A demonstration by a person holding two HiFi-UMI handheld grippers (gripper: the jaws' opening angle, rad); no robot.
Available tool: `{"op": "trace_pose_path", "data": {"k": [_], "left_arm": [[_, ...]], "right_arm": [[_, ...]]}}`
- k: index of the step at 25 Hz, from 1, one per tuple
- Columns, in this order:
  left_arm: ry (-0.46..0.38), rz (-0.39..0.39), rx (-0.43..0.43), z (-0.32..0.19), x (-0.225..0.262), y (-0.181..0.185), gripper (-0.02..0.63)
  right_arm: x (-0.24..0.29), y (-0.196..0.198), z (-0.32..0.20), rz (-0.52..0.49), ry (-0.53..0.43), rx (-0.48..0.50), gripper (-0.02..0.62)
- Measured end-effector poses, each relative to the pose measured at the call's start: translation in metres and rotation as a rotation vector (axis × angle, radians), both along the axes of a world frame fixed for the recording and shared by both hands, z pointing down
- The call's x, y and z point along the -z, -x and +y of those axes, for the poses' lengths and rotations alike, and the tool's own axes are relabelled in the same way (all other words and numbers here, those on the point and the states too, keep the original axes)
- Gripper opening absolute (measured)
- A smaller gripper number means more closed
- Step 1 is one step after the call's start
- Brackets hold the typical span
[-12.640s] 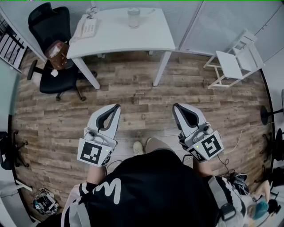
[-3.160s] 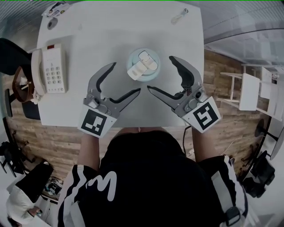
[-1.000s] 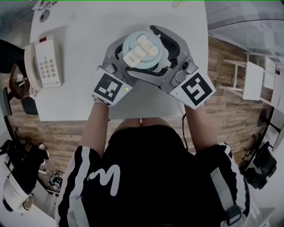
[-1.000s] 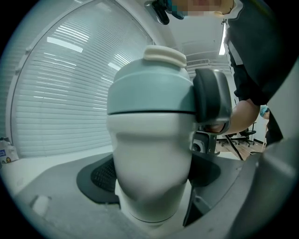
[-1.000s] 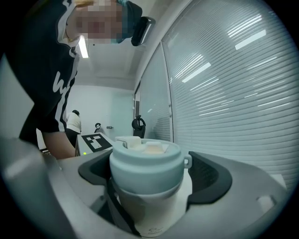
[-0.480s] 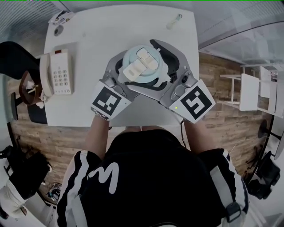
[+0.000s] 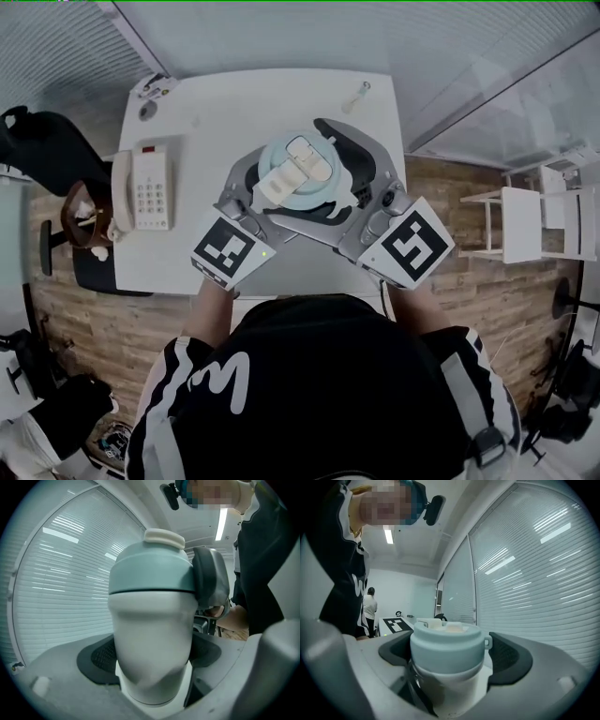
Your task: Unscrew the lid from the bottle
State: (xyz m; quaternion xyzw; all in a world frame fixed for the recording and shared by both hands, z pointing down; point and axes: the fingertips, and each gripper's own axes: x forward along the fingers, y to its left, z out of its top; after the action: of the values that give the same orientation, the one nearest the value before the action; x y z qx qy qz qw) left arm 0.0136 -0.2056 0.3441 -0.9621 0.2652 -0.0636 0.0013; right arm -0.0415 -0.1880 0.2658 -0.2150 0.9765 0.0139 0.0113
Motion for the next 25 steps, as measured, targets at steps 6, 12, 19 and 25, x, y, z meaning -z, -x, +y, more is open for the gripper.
{"op": "trace_pose_path", "data": {"k": [6, 12, 19, 25], "left_arm": [[-0.002, -0.027, 0.013, 0.005, 0.017, 0.000, 0.430], [0.057, -0.005, -0.003, 0.009, 0.017, -0.008, 0.430], [0.035, -0.094, -0.018, 0.010, 0.017, -0.007, 0.430], [0.049, -0.134, -0.052, 0.013, 0.015, -0.009, 0.430]], "right_arm": [[0.015, -0.004, 0.006, -0.005, -0.016, 0.020, 0.488], [0.014, -0.012, 0.009, -0.003, -0.026, 0.069, 0.481], [0.016, -0.017, 0.014, -0.017, -0.006, 0.154, 0.466], [0.016, -0.014, 0.018, -0.010, -0.008, 0.247, 0.456]]}}
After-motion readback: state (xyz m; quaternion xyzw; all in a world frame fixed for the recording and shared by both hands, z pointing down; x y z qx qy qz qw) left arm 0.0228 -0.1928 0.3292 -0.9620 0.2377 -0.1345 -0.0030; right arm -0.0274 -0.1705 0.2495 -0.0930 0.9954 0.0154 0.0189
